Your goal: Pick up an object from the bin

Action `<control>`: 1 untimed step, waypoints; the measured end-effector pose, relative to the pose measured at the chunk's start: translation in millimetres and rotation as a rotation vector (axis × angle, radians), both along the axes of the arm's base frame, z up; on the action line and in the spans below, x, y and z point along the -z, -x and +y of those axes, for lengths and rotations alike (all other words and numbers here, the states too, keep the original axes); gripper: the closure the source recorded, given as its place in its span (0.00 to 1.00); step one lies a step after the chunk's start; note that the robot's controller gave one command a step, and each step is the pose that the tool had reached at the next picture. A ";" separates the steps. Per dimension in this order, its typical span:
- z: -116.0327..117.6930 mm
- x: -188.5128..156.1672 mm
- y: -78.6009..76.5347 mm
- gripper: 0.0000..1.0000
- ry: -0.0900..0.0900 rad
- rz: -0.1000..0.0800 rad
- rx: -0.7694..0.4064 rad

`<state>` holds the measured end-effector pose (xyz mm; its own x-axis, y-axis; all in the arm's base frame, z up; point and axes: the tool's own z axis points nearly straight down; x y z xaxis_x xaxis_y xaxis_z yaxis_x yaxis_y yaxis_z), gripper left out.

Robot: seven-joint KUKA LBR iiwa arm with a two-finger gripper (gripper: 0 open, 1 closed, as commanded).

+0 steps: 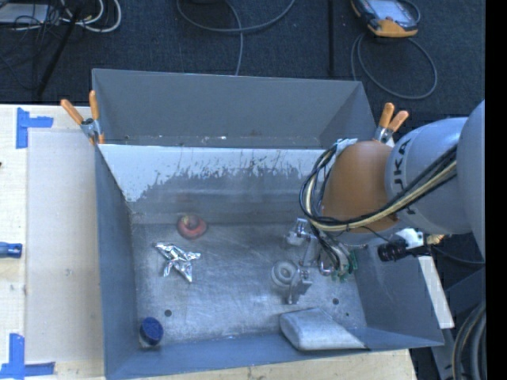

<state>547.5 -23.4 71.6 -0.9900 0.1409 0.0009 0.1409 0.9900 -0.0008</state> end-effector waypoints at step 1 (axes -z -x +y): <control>0.5 -2.6 -1.3 1.00 -0.001 -0.002 -0.002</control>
Offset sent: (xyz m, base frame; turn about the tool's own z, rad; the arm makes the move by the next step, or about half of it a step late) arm 0.0000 0.0000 0.0000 0.0000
